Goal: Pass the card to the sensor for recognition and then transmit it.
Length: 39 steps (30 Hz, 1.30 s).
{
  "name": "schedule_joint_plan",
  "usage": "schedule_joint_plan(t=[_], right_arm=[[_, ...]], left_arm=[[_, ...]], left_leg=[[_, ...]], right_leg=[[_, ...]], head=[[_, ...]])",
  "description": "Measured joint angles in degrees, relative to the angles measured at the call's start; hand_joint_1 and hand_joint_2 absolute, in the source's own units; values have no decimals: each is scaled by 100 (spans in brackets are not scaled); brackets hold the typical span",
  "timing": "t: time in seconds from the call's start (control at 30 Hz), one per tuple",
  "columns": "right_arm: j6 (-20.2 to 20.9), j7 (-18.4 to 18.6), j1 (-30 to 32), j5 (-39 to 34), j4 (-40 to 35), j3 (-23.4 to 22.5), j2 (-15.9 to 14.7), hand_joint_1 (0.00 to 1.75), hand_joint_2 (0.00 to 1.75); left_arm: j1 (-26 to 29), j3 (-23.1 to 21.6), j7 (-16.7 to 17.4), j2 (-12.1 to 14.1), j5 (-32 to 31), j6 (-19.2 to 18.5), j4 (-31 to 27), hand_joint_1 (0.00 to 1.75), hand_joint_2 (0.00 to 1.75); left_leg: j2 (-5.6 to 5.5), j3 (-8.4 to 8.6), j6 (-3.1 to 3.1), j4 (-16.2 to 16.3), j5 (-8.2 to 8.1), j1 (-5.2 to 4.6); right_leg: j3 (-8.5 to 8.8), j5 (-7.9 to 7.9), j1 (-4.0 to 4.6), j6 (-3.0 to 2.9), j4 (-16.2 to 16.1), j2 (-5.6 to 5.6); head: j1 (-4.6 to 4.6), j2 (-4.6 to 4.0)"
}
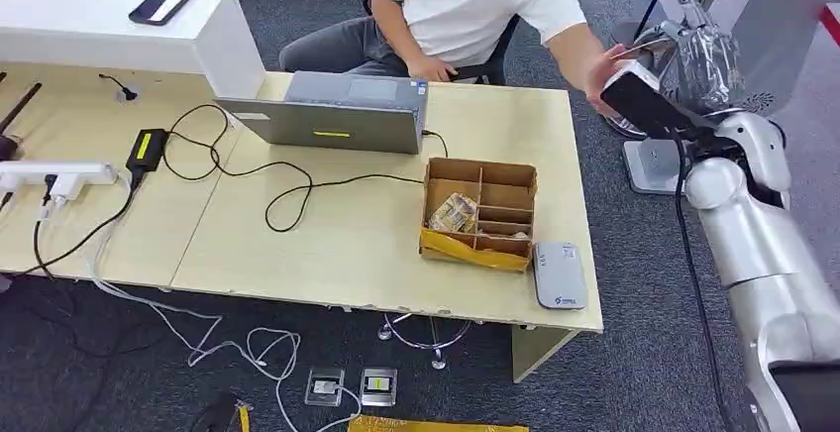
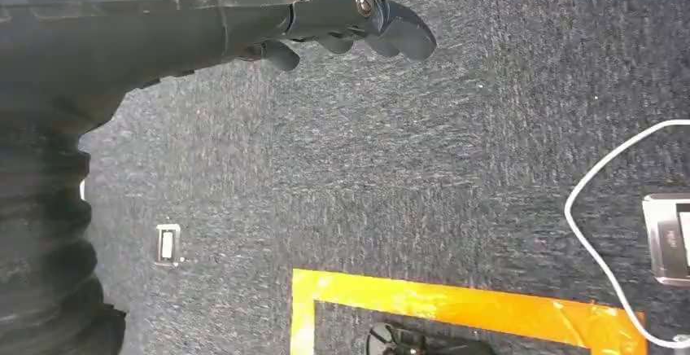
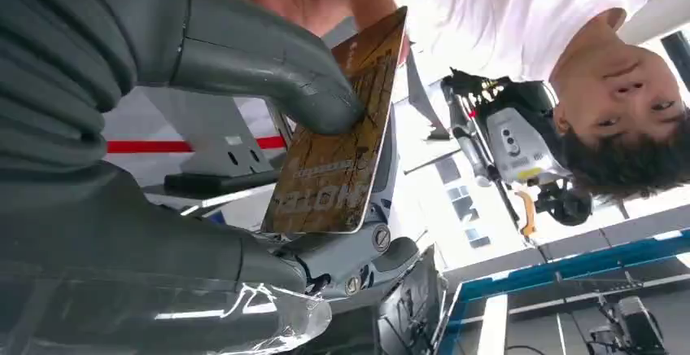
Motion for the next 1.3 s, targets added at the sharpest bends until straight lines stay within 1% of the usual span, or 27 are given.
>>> schedule_joint_plan(t=[0.17,0.33,0.37,0.4,0.43,0.47,0.73,0.77,0.9,0.97,1.0,1.1,1.17,1.23,1.3], right_arm=[[-26,48,-459,122,851,245,361,175,175],[-35,151,-699,173,1532,452,699,175,175],[-52,155,-714,188,1638,474,751,161,175],[-63,155,-714,199,1700,492,793,99,175],[-72,155,-715,203,1763,526,830,17,175],[-78,151,-716,205,1826,553,854,0,175],[-227,105,-726,201,2224,631,968,0,175],[-251,77,-726,171,2255,636,970,0,0],[-297,-76,-727,-136,2307,638,996,0,0],[-263,-203,-726,-436,2325,636,999,0,0],[-174,-298,-726,-734,2325,620,1001,0,175],[263,-479,-705,-1710,2279,459,1029,0,175],[598,-443,-612,-2303,2136,347,1036,0,175],[974,-248,-429,-2962,1817,247,1034,0,175],[1185,-37,-182,-3406,1445,188,996,0,175]], left_arm=[[-11,-48,9,0,18,28,0,0,175],[-13,-79,9,7,37,44,0,0,175],[-13,-87,9,20,35,33,0,0,175],[-13,-94,9,26,26,22,0,0,175],[-13,-96,11,39,20,11,0,0,175],[-13,-98,15,46,15,7,0,0,175],[-18,-105,42,48,-24,-31,0,0,175],[-20,-105,46,48,-24,-28,0,0,175],[-20,-107,57,46,-7,-4,0,0,175],[-19,-109,57,46,22,20,0,0,175],[-17,-109,57,46,48,33,0,0,175],[12,-107,57,39,94,68,0,0,175],[46,-107,55,39,131,72,0,0,175],[80,-107,55,39,186,74,0,0,175],[101,-107,55,42,221,77,0,0,175]], left_leg=[[3,-1,0,0,0,0],[4,2,-1,0,0,1],[4,3,-1,0,0,1],[4,2,-1,0,1,2],[4,2,-2,0,1,1],[4,3,-2,0,1,1],[4,1,-2,2,1,1],[4,0,-2,2,1,1],[5,1,-2,2,1,1],[5,1,-2,2,1,1],[5,1,-2,2,1,1],[5,1,-2,2,1,1],[5,2,-2,2,1,1],[6,4,-2,2,1,1],[8,5,-2,3,1,1]], right_leg=[[-4,0,0,0,0,5],[-4,0,1,0,0,5],[-4,0,1,0,0,4],[-4,0,1,0,0,5],[-5,0,1,0,0,5],[-4,0,1,0,0,5],[-7,0,0,0,-1,5],[-7,0,0,0,-1,5],[-9,0,1,0,-1,7],[-9,0,1,0,-1,8],[-9,0,1,0,-1,8],[-9,0,1,0,0,8],[-8,0,1,0,-1,8],[-9,0,1,0,-1,10],[-9,0,1,0,-1,9]], head=[[2,0],[2,0],[2,0],[4,0],[2,0],[2,0],[2,0],[2,0],[2,0],[2,0],[2,0],[2,2],[2,0],[2,0],[2,0]])
